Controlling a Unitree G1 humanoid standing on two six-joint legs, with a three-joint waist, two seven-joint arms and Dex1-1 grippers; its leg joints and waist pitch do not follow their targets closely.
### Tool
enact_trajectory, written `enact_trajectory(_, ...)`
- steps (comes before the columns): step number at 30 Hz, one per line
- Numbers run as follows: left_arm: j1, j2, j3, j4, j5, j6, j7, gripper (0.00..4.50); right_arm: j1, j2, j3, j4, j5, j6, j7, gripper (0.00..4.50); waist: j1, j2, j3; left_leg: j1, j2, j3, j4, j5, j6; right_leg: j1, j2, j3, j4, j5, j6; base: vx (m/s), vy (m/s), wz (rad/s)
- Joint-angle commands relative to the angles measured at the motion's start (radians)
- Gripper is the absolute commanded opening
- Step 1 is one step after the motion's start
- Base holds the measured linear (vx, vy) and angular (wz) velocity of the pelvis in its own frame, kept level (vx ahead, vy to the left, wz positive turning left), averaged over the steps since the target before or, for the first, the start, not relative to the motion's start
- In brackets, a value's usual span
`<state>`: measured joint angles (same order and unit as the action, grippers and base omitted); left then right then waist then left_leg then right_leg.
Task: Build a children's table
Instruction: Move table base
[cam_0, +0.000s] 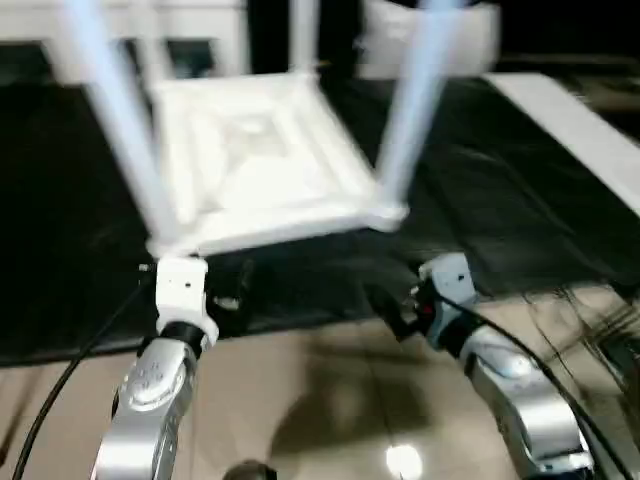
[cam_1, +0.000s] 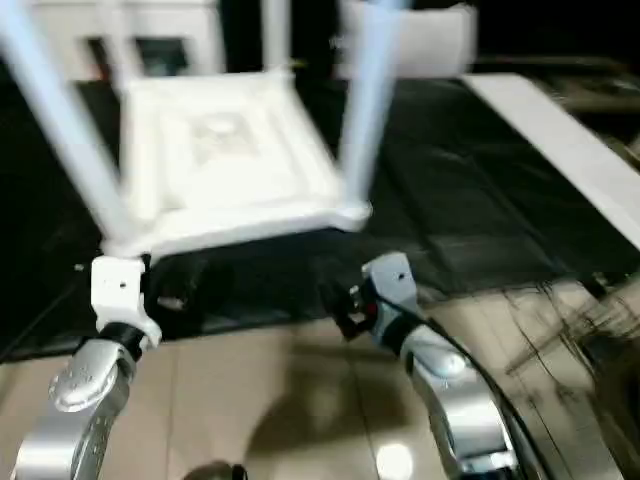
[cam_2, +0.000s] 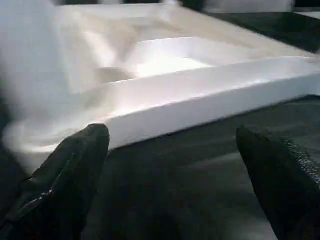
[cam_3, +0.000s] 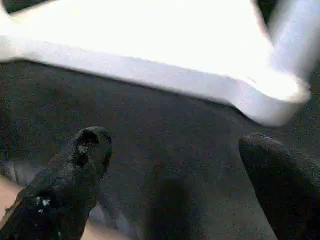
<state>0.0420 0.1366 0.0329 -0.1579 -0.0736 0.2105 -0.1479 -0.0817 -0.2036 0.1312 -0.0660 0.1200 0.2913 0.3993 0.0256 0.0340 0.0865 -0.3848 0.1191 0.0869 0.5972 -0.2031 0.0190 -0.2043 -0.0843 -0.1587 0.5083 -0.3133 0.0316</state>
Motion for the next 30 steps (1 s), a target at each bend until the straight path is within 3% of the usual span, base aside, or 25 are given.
enact_trajectory(1, 0.001, -0.001, 0.003, -0.005, -0.002, -0.004, -0.004, 4.46, 0.001, -0.006, -0.008, -0.007, -0.002, -0.013, -0.004, 4.50, -0.044, 0.022, -0.058, 0.186, 0.161, -0.154, -0.124, -0.536, 0.143, -0.135, 0.037, 0.074, 0.147, -0.120, -0.046, 0.254, 0.060, 0.22)
enact_trajectory(3, 0.000, -0.001, 0.002, -0.003, -0.002, -0.004, -0.006, 4.46, -0.001, -0.011, -0.007, -0.004, -0.002, -0.015, -0.004, 4.50, -0.036, 0.016, -0.047, 0.172, 0.151, -0.128, -0.114, -0.458, 0.200, -0.189, 0.031, 0.092, 0.199, -0.024, 0.005, 0.203, 0.042, 0.08)
enact_trajectory(4, 0.000, -0.001, 0.002, -0.003, -0.002, -0.004, -0.006, 4.46, -0.001, -0.011, -0.007, -0.004, -0.002, -0.016, -0.003, 4.50, -0.037, 0.015, -0.045, 0.161, 0.148, -0.121, -0.124, -0.433, 0.222, -0.191, 0.028, 0.093, 0.208, 0.000, 0.009, 0.169, 0.019, 0.07)
enact_trajectory(6, -0.002, 0.000, 0.001, -0.003, -0.003, -0.003, -0.004, 4.46, -0.003, -0.014, -0.007, -0.003, -0.004, -0.016, 0.000, 4.50, -0.030, -0.008, -0.037, 0.132, 0.136, -0.053, -0.146, -0.437, 0.231, -0.203, 0.018, 0.102, 0.188, 0.118, -0.015, 0.160, -0.032, 0.07)
enact_trajectory(7, -0.001, 0.000, 0.000, -0.003, -0.002, -0.004, -0.004, 4.46, -0.003, -0.015, -0.007, -0.003, -0.005, -0.016, 0.001, 4.50, -0.019, -0.055, -0.035, 0.112, 0.068, 0.010, -0.135, -0.484, 0.195, -0.168, -0.030, 0.161, 0.064, 0.080, -0.043, 0.165, -0.102, 0.10)
enact_trajectory(8, 0.000, 0.000, 0.000, -0.003, -0.003, -0.004, -0.003, 4.46, -0.004, -0.016, -0.007, -0.003, -0.005, -0.016, 0.003, 4.50, -0.007, -0.102, -0.053, 0.078, -0.004, 0.038, -0.053, -0.441, 0.187, -0.102, -0.066, 0.240, 0.008, -0.087, -0.024, 0.170, -0.123, 0.25)
enact_trajectory(9, 0.000, 0.000, 0.000, -0.003, -0.003, -0.005, -0.003, 4.46, -0.004, -0.016, -0.007, -0.003, -0.006, -0.017, 0.005, 4.50, 0.032, -0.088, -0.038, 0.092, -0.051, 0.048, 0.095, -0.251, 0.147, -0.105, -0.144, 0.330, -0.085, -0.666, -0.058, 0.170, -0.123, 0.25)
enact_trajectory(10, 0.000, -0.001, 0.000, -0.003, -0.002, -0.005, -0.003, 4.46, -0.004, -0.018, -0.005, -0.004, -0.008, -0.018, 0.009, 4.50, 0.037, -0.090, -0.039, 0.011, -0.038, 0.006, 0.127, -0.152, 0.103, -0.023, -0.155, 0.342, -0.055, -0.697, -0.139, 0.199, -0.081, 0.14)
enact_trajectory(12, -0.001, -0.002, 0.002, -0.002, -0.001, -0.005, -0.004, 4.46, -0.005, -0.024, 0.004, -0.005, -0.006, -0.019, 0.023, 4.50, 0.051, -0.080, -0.030, -0.004, -0.028, -0.013, 0.129, -0.114, 0.065, -0.021, -0.136, 0.339, -0.043, -0.562, -0.212, 0.196, -0.040, 0.03)
enact_trajectory(13, -0.003, -0.003, 0.003, -0.001, 0.000, -0.004, -0.005, 4.46, -0.006, -0.032, 0.012, -0.006, -0.001, -0.015, 0.036, 4.50, 0.056, -0.061, -0.026, -0.017, -0.016, -0.017, 0.107, -0.046, 0.045, -0.002, -0.099, 0.306, -0.044, -0.355, -0.357, 0.168, 0.000, 0.18)
enact_trajectory(14, -0.003, -0.003, 0.004, -0.001, 0.001, -0.004, -0.005, 4.46, -0.007, -0.034, 0.013, -0.007, -0.003, -0.013, 0.035, 4.50, 0.064, -0.059, -0.025, -0.058, -0.006, -0.018, 0.097, 0.012, 0.095, 0.021, -0.117, 0.244, -0.050, -0.298, -0.366, 0.181, 0.051, 0.31)
enact_trajectory(15, -0.004, -0.003, 0.004, -0.001, 0.001, -0.004, -0.005, 4.46, -0.007, -0.035, 0.014, -0.007, -0.004, -0.015, 0.033, 4.50, 0.063, -0.021, -0.040, -0.053, 0.016, -0.012, 0.041, 0.096, 0.154, 0.013, -0.105, 0.145, -0.061, -0.292, -0.329, 0.181, 0.051, 0.31)
enact_trajectory(16, -0.003, -0.003, 0.003, -0.001, 0.000, -0.006, -0.005, 4.46, -0.006, -0.032, 0.009, -0.006, -0.007, -0.029, 0.025, 4.50, 0.031, 0.024, -0.031, 0.002, 0.047, -0.044, -0.052, -0.015, 0.202, -0.021, -0.012, 0.065, -0.031, -0.305, -0.239, 0.198, 0.131, 0.52)
enact_trajectory(17, -0.002, -0.004, 0.002, -0.002, 0.001, -0.007, -0.007, 4.46, -0.005, -0.025, 0.000, -0.005, 0.001, -0.030, 0.019, 4.50, -0.007, 0.029, -0.037, 0.058, 0.070, -0.122, -0.069, -0.029, 0.305, -0.062, 0.062, 0.031, 0.060, -0.256, -0.187, 0.254, 0.134, 0.47)
enact_trajectory(18, -0.002, -0.004, 0.002, -0.002, 0.001, -0.007, -0.007, 4.46, -0.005, -0.025, 0.000, -0.005, 0.001, -0.030, 0.019, 4.50, -0.035, 0.062, -0.052, 0.165, 0.138, -0.151, -0.066, -0.127, 0.303, -0.158, 0.067, 0.067, 0.153, -0.233, -0.156, 0.254, 0.134, 0.47)
enact_trajectory(19, 0.000, -0.006, 0.002, -0.002, 0.003, -0.008, -0.008, 4.46, -0.005, -0.024, -0.005, -0.003, 0.000, -0.026, 0.013, 4.50, -0.027, 0.042, -0.061, 0.175, 0.149, -0.175, -0.042, 0.042, 0.321, -0.223, 0.055, 0.086, 0.240, -0.091, -0.040, 0.240, 0.092, 0.18)
enact_trajectory(20, 0.001, -0.005, 0.001, -0.001, 0.003, -0.009, -0.007, 4.46, -0.005, -0.025, -0.005, -0.002, -0.001, -0.025, 0.013, 4.50, -0.022, 0.032, -0.065, 0.181, 0.141, -0.174, -0.033, 0.163, 0.324, -0.243, 0.049, 0.090, 0.249, -0.069, 0.000, 0.186, 0.102, 0.07)
enact_trajectory(22, 0.003, -0.009, 0.003, -0.001, -0.011, -0.034, -0.011, 4.46, -0.004, -0.027, -0.004, -0.002, -0.004, -0.027, 0.015, 4.50, -0.010, -0.002, -0.064, 0.142, 0.129, -0.102, -0.036, 0.522, 0.321, -0.271, 0.022, 0.120, 0.233, 0.140, 0.076, 0.180, 0.082, 0.07)
enact_trajectory(23, 0.005, -0.010, 0.004, -0.002, -0.014, -0.045, -0.012, 4.46, -0.003, -0.027, -0.005, -0.002, -0.005, -0.027, 0.016, 4.50, -0.010, -0.014, -0.066, 0.136, 0.119, -0.089, -0.022, 0.624, 0.331, -0.276, 0.005, 0.139, 0.203, 0.227, 0.057, 0.122, 0.006, 0.04)
enact_trajectory(24, 0.006, -0.008, 0.006, -0.004, -0.011, -0.046, -0.010, 4.46, -0.004, -0.027, -0.005, -0.002, -0.005, -0.028, 0.017, 4.50, -0.001, -0.065, -0.068, 0.105, 0.038, -0.030, 0.027, 0.575, 0.280, -0.251, -0.038, 0.189, 0.088, 0.469, -0.013, 0.122, 0.006, 0.04)
enact_trajectory(25, 0.006, -0.007, 0.007, -0.005, -0.010, -0.047, -0.009, 4.46, -0.004, -0.027, -0.005, -0.001, -0.005, -0.028, 0.018, 4.50, 0.017, -0.095, -0.052, 0.019, -0.041, -0.010, 0.072, 0.191, 0.181, -0.148, -0.140, 0.287, 0.037, 0.537, -0.070, 0.055, -0.036, 0.13)
enact_trajectory(26, 0.006, -0.007, 0.008, -0.005, -0.010, -0.047, -0.008, 4.46, -0.004, -0.027, -0.005, -0.001, -0.005, -0.028, 0.018, 4.50, 0.025, -0.088, -0.057, 0.009, -0.008, -0.034, 0.080, 0.091, 0.127, -0.126, -0.190, 0.305, 0.032, 0.591, -0.140, 0.054, -0.047, 0.04)
enact_trajectory(27, 0.007, -0.006, 0.009, -0.006, -0.009, -0.047, -0.007, 4.46, -0.004, -0.027, -0.005, -0.001, -0.005, -0.029, 0.019, 4.50, 0.025, -0.085, -0.075, -0.006, 0.008, -0.039, 0.052, 0.113, 0.042, -0.085, -0.153, 0.266, 0.082, 0.799, -0.231, 0.054, -0.047, 0.04)
enact_trajectory(29, 0.011, -0.005, 0.013, -0.009, -0.009, -0.054, -0.008, 4.46, -0.004, -0.025, -0.006, 0.001, -0.006, -0.030, 0.021, 4.50, 0.019, -0.051, -0.058, 0.004, 0.040, -0.036, -0.002, 0.138, -0.006, -0.112, -0.078, 0.212, 0.078, 0.729, -0.311, 0.031, -0.015, 0.00)
enact_trajectory(30, 0.012, -0.005, 0.014, -0.010, -0.010, -0.056, -0.009, 4.46, -0.004, -0.024, -0.007, 0.001, -0.007, -0.031, 0.021, 4.50, -0.002, -0.031, -0.059, 0.025, 0.077, -0.050, -0.025, 0.186, 0.002, -0.131, -0.040, 0.179, 0.089, 0.509, -0.338, 0.000, 0.000, 0.00)
